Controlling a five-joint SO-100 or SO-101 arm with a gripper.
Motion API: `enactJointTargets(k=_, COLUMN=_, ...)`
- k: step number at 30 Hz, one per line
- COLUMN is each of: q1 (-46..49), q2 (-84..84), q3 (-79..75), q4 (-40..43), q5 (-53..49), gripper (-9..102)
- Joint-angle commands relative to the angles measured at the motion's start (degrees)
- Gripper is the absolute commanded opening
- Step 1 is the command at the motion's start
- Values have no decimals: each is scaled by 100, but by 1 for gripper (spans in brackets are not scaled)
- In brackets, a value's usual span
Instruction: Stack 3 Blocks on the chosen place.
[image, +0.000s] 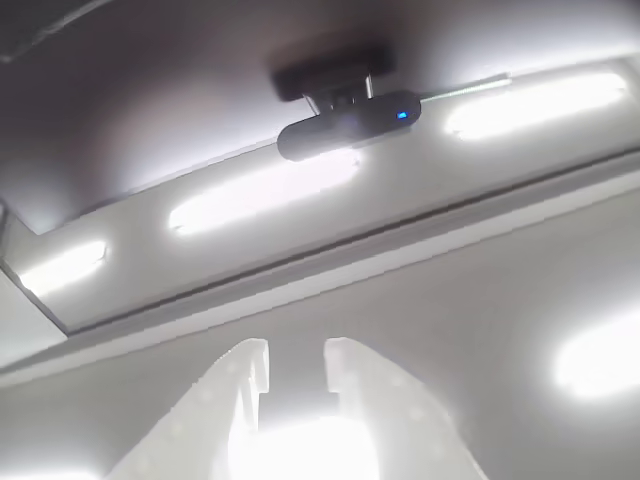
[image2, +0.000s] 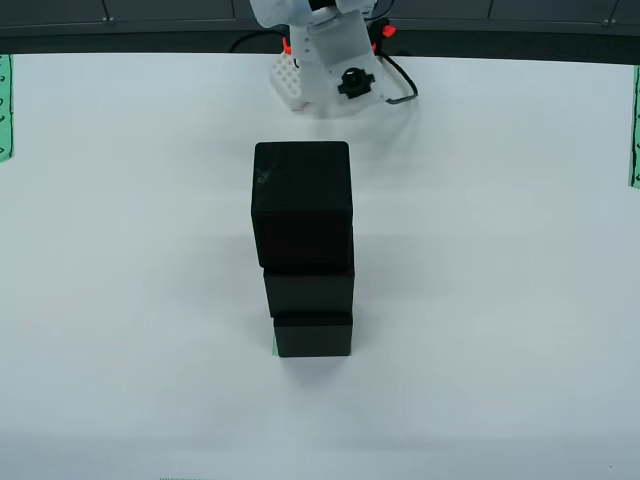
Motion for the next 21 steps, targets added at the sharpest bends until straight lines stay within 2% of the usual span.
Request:
enactJointTargets(k=1, q1=53, q2=396, q3=229, q4=272, q5=1459, gripper=0)
enactJointTargets(k=4, q1=439, q2=773, q3=202, q4=721, q5=3190, gripper=0)
enactJointTargets(k=7, q1=642, q2=940, q3=193, q4=1397, q5=4131, gripper=0)
enactJointTargets(k=12, q1=580, q2=1046, q3=185, q4=2628, q5=4975, gripper=0)
enactJointTargets(k=16, q1=510, q2=1230, q3=167, q4=3955, q5=5423, gripper=0)
enactJointTargets(k=21, q1=387, q2=1230, q3=158, q4=4957, q5=5722, gripper=0)
